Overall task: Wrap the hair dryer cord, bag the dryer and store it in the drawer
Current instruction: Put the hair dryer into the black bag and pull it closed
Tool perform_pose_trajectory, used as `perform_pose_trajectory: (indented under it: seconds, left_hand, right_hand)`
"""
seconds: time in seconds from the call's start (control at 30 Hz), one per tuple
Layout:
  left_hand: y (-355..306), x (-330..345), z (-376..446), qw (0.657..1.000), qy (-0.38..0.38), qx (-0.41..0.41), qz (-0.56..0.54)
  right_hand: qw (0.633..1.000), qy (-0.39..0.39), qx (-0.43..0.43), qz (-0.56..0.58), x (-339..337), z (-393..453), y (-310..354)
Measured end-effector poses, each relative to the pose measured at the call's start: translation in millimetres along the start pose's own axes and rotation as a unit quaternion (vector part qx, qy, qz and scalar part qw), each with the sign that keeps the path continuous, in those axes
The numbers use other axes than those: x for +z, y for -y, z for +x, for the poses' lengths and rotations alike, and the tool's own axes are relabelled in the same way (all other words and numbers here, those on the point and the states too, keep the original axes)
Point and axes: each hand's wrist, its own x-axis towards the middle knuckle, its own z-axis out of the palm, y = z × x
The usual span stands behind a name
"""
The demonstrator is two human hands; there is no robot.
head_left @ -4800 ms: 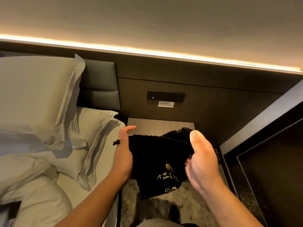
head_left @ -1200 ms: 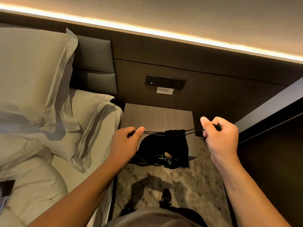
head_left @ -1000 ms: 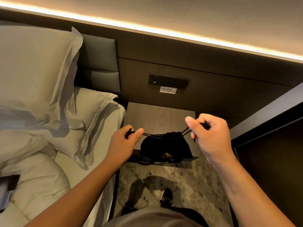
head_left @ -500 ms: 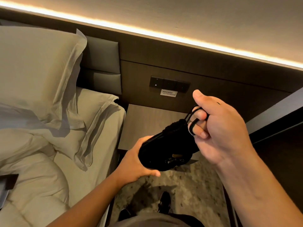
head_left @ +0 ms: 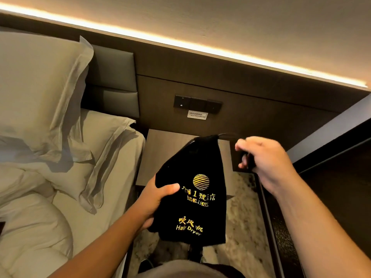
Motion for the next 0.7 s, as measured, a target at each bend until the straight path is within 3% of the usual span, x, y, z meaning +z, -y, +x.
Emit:
perform_pose_trajectory:
  seconds: [0.13, 0.27, 0.5, 0.7]
  left_hand:
    - [3, -3, -6, 0.993, -0.044, -0.078, -0.078]
    - [7, -11, -9, 0.978, -0.081, -0.140, -0.128]
    - [9, -3, -7, 0.975, -0.125, -0.143, -0.117]
    - [17, 22, -1, 0.970, -0.149, -0.145, -0.126]
  right_hand:
    - [0.984, 0.056, 0.061, -0.159, -5, 5, -58]
    - [0.977, 0.102, 0.072, -0.174, 3, -8, -92]
    - [0.990, 0.058, -0.010, -0.127, 26, -31, -86]
    - [0.942, 0.123, -0.126, -0.287, 61, -46, -85]
